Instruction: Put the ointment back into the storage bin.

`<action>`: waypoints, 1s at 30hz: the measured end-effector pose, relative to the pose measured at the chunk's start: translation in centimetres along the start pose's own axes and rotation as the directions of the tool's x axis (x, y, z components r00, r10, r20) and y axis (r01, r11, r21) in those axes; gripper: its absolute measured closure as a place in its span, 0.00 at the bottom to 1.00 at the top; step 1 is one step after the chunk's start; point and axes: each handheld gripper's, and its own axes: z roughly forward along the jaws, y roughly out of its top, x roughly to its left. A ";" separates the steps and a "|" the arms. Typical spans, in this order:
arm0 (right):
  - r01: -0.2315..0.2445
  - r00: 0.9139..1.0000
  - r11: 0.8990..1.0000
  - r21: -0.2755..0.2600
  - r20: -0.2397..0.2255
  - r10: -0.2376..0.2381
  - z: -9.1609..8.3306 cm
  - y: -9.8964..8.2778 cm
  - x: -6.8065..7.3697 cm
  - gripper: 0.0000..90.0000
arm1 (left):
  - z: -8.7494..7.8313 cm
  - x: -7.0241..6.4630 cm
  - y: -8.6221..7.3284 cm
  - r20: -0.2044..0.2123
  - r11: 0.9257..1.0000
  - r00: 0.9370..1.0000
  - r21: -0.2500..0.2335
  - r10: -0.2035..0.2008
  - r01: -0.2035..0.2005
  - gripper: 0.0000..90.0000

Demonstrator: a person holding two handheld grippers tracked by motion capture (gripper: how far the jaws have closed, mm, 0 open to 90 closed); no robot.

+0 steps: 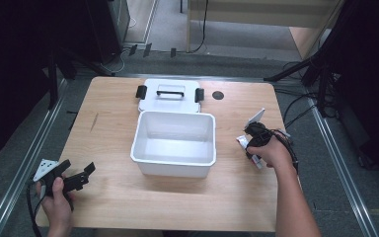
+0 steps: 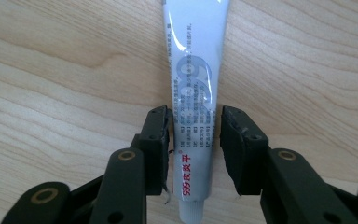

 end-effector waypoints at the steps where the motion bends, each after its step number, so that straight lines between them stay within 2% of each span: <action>1: -0.001 1.000 1.000 -0.002 0.000 0.001 0.0 -0.1 -0.1 0.71 | 0.0 0.0 0.0 0.000 1.000 1.000 0.000 0.000 0.000 0.00; 5: -0.002 1.000 1.000 0.021 -0.010 0.003 0.0 -0.4 0.1 0.74 | 0.0 0.0 0.0 -0.001 1.000 1.000 0.000 0.000 0.000 0.00; 10: 0.004 1.000 1.000 0.014 -0.005 -0.004 0.2 -0.6 0.0 0.79 | 0.0 0.0 0.0 0.000 1.000 1.000 0.000 0.000 0.000 0.00; 21: 0.032 0.999 0.999 -0.007 0.008 -0.032 0.3 -0.9 0.0 0.81 | 0.0 0.0 0.0 0.000 1.000 1.000 0.001 -0.004 0.004 0.00; 23: 0.022 1.000 1.000 -0.012 0.003 -0.022 0.2 -0.9 0.0 0.81 | 0.0 0.0 0.0 0.000 1.000 1.000 0.001 -0.006 0.006 0.00; 26: -0.028 0.999 0.999 -0.023 -0.019 0.027 -0.3 -0.9 0.0 0.81 | 0.0 0.0 0.0 0.000 1.000 1.000 0.002 -0.006 0.006 0.00; 30: -0.031 0.999 0.999 -0.027 -0.023 0.030 -1.1 -1.0 0.1 0.81 | 0.0 0.0 0.0 0.002 1.000 1.000 0.001 -0.007 0.007 0.00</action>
